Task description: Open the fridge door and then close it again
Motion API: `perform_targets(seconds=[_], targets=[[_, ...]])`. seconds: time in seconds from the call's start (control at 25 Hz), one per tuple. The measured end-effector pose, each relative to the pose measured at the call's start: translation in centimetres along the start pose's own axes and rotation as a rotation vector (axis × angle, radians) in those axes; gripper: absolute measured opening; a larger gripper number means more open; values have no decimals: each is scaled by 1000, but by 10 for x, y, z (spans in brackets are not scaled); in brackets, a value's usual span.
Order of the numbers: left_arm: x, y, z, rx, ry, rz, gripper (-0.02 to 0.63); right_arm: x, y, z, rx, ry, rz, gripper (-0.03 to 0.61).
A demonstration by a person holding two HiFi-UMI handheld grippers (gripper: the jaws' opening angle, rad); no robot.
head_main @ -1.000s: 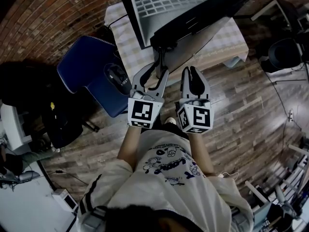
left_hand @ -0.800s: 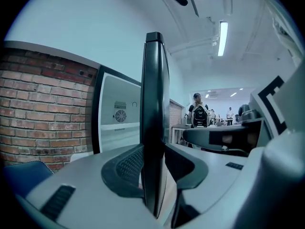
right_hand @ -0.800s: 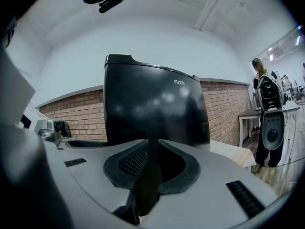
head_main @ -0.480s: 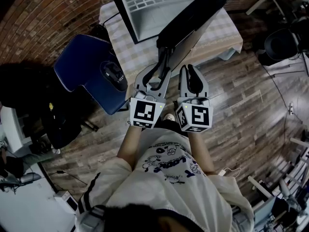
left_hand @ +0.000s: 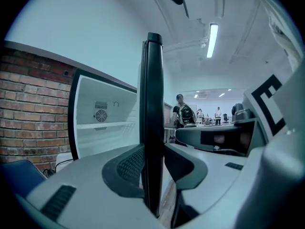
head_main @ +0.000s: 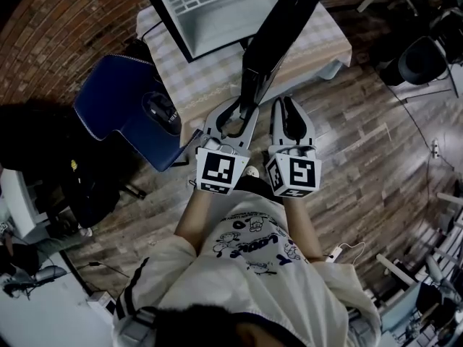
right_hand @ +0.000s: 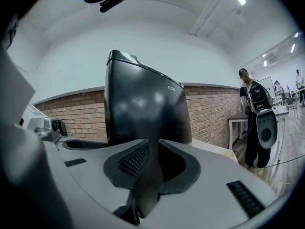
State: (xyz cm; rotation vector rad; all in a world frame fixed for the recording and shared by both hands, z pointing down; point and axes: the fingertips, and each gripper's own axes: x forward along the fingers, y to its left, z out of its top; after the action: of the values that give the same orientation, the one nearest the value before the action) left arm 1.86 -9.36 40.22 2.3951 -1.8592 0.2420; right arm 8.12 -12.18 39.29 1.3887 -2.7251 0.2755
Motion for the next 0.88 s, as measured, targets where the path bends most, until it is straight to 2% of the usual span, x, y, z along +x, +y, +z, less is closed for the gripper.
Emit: perform_targets(seconds=[0.88], targets=[[17, -93, 6, 57, -17, -153, 118, -67, -50, 7, 12, -43, -105, 71]])
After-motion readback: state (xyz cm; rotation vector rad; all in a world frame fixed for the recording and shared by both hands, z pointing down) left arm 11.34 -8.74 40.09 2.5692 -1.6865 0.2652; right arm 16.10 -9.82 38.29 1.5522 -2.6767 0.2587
